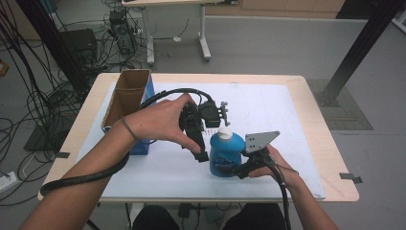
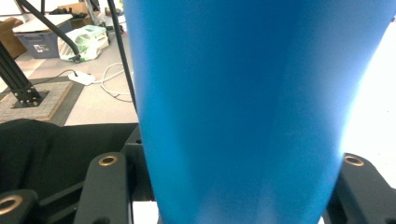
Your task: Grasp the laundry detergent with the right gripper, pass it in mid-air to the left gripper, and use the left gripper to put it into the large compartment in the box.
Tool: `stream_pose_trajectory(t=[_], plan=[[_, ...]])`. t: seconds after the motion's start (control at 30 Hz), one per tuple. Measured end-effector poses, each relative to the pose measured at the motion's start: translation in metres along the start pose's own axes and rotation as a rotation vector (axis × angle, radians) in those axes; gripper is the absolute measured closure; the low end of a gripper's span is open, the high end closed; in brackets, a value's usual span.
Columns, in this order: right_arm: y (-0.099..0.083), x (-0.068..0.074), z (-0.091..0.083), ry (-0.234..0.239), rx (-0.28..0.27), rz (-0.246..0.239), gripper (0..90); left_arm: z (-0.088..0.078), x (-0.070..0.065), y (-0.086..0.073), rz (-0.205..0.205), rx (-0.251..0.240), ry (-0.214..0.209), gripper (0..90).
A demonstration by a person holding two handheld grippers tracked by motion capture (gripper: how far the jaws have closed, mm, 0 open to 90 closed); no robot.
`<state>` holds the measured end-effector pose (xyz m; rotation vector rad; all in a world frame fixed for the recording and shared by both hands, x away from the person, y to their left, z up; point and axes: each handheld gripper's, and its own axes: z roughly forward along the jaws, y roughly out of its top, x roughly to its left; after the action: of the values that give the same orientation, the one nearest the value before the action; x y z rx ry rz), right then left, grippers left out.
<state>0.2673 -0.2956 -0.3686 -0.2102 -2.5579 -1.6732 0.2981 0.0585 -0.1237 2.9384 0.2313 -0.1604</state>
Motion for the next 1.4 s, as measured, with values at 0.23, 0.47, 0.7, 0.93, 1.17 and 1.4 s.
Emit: stream_pose_trajectory(t=[0.23, 0.47, 0.7, 0.93, 1.17, 1.4], plan=[[0.003, 0.0, 0.007, 0.015, 0.003, -0.007, 40.9, 0.004, -0.003, 0.012, 0.02, 0.03, -0.001, 10.3], [0.006, -0.001, 0.014, 0.034, 0.01, -0.016, 40.9, 0.007, -0.008, 0.021, 0.034, 0.04, 0.009, 10.3], [0.008, -0.001, 0.02, 0.046, 0.017, -0.025, 40.9, 0.013, -0.013, 0.034, 0.061, 0.066, 0.01, 10.3], [0.01, -0.001, 0.022, 0.053, 0.019, -0.03, 40.9, 0.015, -0.014, 0.042, 0.066, 0.085, 0.017, 10.1], [0.009, 0.0, 0.021, 0.053, 0.017, -0.027, 40.9, 0.015, -0.014, 0.044, 0.069, 0.093, 0.018, 10.0], [0.01, -0.001, 0.021, 0.055, 0.02, -0.028, 40.9, 0.015, -0.013, 0.043, 0.066, 0.093, 0.015, 9.9]])
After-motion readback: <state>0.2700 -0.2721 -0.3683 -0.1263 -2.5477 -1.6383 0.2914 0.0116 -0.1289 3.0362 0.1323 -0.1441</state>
